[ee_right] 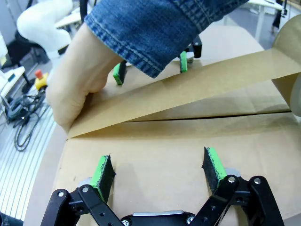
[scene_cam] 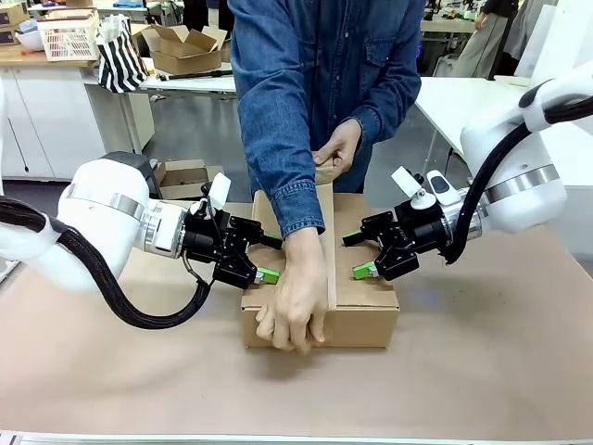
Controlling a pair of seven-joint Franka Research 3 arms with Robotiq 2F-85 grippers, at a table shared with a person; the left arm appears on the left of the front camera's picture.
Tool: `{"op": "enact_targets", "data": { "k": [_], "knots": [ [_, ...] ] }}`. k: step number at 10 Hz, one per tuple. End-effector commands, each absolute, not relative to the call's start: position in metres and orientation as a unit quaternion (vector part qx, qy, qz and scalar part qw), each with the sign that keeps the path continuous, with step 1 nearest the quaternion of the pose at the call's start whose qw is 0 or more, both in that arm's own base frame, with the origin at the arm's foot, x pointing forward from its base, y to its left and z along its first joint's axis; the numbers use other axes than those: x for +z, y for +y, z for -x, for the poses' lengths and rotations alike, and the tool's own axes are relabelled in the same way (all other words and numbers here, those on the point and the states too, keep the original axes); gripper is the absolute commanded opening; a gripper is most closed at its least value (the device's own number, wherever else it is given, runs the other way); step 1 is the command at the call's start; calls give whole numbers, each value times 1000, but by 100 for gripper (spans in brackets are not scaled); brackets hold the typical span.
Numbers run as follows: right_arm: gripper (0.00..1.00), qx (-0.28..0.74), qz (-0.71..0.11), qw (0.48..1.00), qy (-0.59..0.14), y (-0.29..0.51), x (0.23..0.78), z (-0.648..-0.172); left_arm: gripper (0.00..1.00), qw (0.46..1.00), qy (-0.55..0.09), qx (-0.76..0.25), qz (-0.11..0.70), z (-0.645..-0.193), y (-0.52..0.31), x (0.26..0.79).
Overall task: Pack the gift set into the box.
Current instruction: Press and hold the closed box until the human finishes sealing it.
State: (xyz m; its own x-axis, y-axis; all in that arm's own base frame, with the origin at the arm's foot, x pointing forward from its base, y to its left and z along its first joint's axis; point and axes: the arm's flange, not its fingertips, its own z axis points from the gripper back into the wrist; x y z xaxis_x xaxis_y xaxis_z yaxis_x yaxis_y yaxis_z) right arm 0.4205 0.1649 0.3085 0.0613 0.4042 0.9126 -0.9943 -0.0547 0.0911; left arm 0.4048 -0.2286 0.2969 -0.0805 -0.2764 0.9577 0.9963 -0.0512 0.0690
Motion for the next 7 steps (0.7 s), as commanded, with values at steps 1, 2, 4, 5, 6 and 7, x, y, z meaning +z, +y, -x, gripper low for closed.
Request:
{"op": "enact_targets", "data": {
  "k": [1,2,4,5,6,7],
  "knots": [
    [100,582,-427,601,-343,164,309,-420,100,533,-431,-597,416,-404,-228,297],
    [100,582,-427,601,-343,164,309,-420,100,533,-431,-597,416,-404,-228,297],
    [100,582,-427,601,-343,164,309,-420,100,533,-431,-597,416,-404,-228,297],
    [100,582,-427,601,-343,164,309,-420,100,533,-431,-597,416,-404,-228,297],
    [100,582,-427,601,-343,164,309,-420,100,533,-431,-597,416,-404,-228,297],
    [100,582,-427,601,-343,164,309,-420,100,533,-431,-597,416,-404,-228,297]
  ]
}}
